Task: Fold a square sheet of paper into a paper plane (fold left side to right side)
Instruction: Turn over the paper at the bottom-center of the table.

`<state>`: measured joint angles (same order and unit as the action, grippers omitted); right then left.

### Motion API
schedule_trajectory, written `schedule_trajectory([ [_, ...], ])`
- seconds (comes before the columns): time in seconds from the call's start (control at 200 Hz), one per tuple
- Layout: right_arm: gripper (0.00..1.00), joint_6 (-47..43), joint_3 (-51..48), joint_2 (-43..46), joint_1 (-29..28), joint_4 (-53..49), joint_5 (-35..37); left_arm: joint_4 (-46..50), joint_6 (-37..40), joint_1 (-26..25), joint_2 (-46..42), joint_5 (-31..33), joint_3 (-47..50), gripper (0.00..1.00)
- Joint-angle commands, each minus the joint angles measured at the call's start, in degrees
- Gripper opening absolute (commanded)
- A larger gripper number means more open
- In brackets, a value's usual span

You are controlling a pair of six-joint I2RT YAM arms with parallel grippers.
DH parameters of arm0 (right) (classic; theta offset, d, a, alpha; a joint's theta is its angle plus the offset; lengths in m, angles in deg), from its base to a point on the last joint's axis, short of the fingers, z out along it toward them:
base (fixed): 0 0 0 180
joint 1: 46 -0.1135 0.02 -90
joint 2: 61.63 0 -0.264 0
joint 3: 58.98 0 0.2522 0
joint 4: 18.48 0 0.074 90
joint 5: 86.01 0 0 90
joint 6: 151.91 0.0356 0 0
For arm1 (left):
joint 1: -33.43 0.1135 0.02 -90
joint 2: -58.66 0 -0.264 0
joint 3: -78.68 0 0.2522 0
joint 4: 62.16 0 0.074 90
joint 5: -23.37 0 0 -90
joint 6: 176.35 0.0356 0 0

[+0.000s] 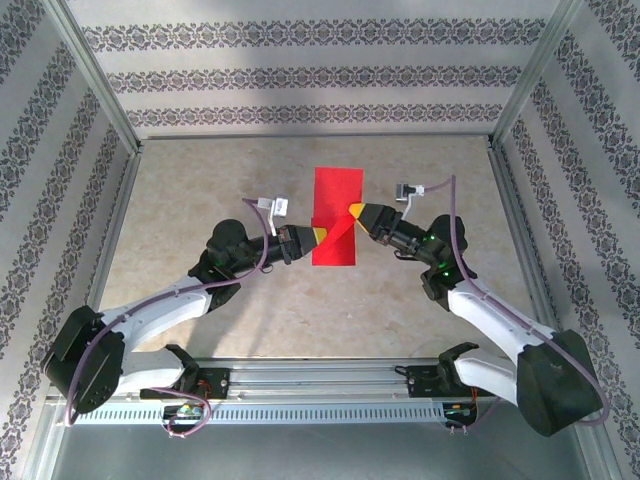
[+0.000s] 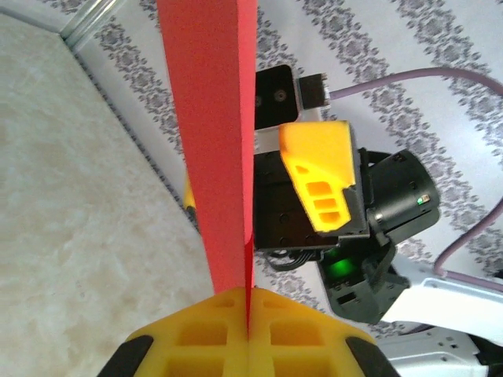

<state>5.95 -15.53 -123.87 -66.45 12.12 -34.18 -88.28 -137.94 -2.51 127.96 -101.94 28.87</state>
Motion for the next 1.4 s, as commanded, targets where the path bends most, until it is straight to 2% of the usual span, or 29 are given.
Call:
schedule_trajectory([
  [0.0, 0.52, -6.4, -1.0, 4.2, 2.0, -8.8, 1.5, 10.6, 6.1, -0.4, -3.4, 2.0, -2.6, 0.03],
  [0.06, 0.57, -10.7, -0.2, 6.6, 2.6, -16.2, 2.4, 18.0, 9.5, -0.5, -4.9, 3.6, -3.8, 0.0],
  [0.21, 0.71, -21.0, 2.5, 12.3, 3.1, -33.1, 6.7, 38.8, 18.0, -0.6, -8.1, 9.9, -7.9, 0.0],
  [0.375, 0.87, -29.7, 6.2, 16.4, 3.4, -47.2, 12.2, 54.2, 23.9, -2.6, -10.3, 18.9, -11.5, 0.0],
  [0.48, 0.98, -33.3, 7.6, 17.8, 3.5, -53.0, 16.6, 62.7, 25.8, -5.6, -10.5, 28.2, -14.2, 0.0],
  [0.65, 0.98, -37.1, 9.0, 18.4, 3.7, -59.6, 24.5, 76.3, 27.2, -13.1, -6.5, 45.5, -21.3, 0.0],
  [0.814, 0.98, -38.7, 8.3, 19.1, 4.0, -63.8, 32.9, 89.7, 24.2, -20.8, 2.6, 61.8, -29.6, 0.0],
  [0.944, 0.98, -38.1, 7.0, 20.3, 4.5, -65.5, 38.8, 99.0, 19.1, -25.0, 11.5, 69.7, -35.7, 0.0],
  [1.134, 0.98, -34.6, 3.7, 23.3, 5.9, -66.2, 47.6, 106.2, 9.6, -27.8, 21.5, 75.3, -39.5, 0.0],
  [1.269, 0.98, -34.4, 1.9, 25.0, 7.5, -66.3, 48.2, 112.4, 2.7, -28.6, 30.5, 77.3, -42.8, 0.0],
  [1.394, 0.98, -34.4, 1.8, 24.5, 8.1, -67.6, 48.0, 114.5, -0.2, -28.7, 38.2, 76.0, -45.4, 0.0],
])
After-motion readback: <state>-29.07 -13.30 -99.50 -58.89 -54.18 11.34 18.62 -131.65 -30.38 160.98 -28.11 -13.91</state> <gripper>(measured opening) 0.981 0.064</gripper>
